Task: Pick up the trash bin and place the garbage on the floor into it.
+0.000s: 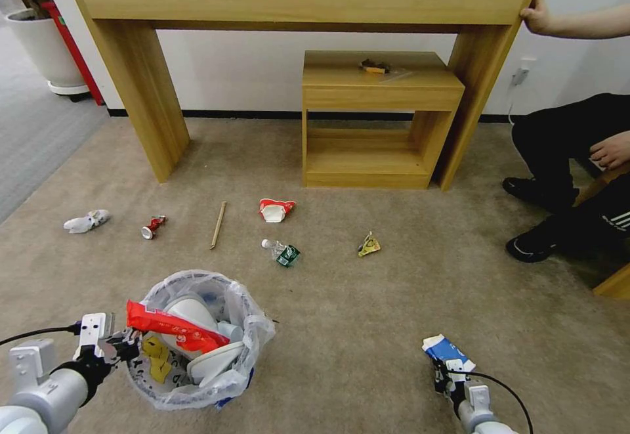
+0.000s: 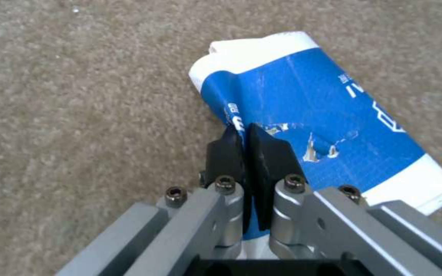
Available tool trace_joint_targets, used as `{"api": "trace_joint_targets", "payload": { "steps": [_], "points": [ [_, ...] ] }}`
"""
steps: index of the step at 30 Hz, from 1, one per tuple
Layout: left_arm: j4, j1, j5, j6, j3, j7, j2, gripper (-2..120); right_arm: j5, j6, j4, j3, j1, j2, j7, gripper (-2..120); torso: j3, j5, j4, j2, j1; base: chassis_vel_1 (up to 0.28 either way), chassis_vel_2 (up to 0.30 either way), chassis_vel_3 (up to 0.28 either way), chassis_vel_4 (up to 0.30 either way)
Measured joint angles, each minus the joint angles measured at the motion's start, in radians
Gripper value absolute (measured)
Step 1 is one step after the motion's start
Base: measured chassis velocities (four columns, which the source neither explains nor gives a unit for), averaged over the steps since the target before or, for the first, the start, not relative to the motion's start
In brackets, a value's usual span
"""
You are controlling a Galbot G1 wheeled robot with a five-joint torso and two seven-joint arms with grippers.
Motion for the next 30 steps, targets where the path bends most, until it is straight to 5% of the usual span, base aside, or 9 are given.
{"api": "trace_joint_targets", "payload": {
  "steps": [7,16,23,26,30],
  "points": [
    [-0.003,-0.006,-0.012,0.0,-0.002,-0.008,0.005,0,0.007,0.005,0.215,0.066,-0.061,-0.034,0.0,0,0.0,-0.0006,-0.0005,0.0,0.0,0.0,0.0,0.0,0.0],
    [-0.001,-0.021,-0.016,0.0,0.021,-0.039,0.005,0,0.119,-0.063,0.645,0.086,-0.079,-0.206,-0.065,0,0.0,-0.001,-0.0002,0.0,0.0,0.0,0.0,0.0,0.0],
    [0.024,-0.064,-0.018,0.0,0.06,-0.075,0.02,0,0.282,-0.153,0.825,-0.143,0.165,-0.341,-0.113,0,0.0,-0.0008,0.0,0.0,0.0,0.0,0.0,0.0,0.0],
    [0.043,-0.088,-0.036,0.0,0.081,-0.094,0.049,0,0.363,-0.199,0.872,-0.383,0.392,-0.374,-0.136,0,0.0,-0.001,0.0005,0.0,0.0,0.0,0.0,0.0,0.0],
    [0.069,-0.112,-0.044,0.0,0.102,-0.107,0.078,0,0.412,-0.204,0.879,-0.576,0.525,-0.377,-0.143,0,0.0,-0.0009,-0.0002,0.0,0.0,0.0,0.0,0.0,0.0]
  ]
}}
